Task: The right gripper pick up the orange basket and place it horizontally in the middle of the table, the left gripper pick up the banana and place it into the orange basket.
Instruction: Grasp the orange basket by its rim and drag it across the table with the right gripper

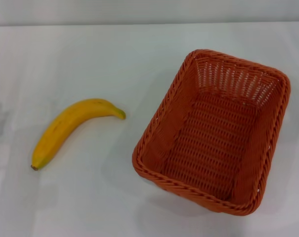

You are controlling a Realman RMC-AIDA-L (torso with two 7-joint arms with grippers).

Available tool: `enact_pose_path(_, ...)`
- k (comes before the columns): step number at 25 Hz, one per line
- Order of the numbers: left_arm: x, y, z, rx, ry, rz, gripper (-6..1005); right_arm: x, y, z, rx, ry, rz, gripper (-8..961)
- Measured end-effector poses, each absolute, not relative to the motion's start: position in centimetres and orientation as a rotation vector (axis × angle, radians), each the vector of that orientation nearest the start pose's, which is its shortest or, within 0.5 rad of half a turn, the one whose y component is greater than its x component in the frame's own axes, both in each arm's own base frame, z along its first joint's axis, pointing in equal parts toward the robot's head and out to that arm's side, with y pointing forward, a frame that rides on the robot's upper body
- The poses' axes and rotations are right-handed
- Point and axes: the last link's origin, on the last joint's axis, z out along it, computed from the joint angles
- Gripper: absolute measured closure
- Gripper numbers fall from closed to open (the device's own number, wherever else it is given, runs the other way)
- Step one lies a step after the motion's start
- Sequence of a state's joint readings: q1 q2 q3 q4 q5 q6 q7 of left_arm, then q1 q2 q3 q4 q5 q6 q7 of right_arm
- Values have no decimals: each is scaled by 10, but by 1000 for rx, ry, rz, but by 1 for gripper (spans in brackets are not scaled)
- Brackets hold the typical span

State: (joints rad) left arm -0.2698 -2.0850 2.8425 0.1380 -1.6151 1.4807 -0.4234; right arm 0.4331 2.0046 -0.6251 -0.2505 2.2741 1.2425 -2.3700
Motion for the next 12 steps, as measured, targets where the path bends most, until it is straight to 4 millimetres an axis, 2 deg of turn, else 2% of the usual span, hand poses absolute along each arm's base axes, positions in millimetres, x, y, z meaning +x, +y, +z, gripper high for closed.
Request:
enact_pose_path(4,-371,252,23,-1191,-729,-961,107,324,371,123,-1652,682,1076,95)
enact_pose_path(5,-371,252,23,-1191,-729,-960,107,324,371,123,-1652,682,1076,96)
enact_pose_path(7,-372,252,24,-1191,-728,-958,107,302,385,135,-1827,726,1056,97)
enact_pose_path(12,-373,250,24,-1189,-729,-953,107,262,401,138,-2109,736,934,99)
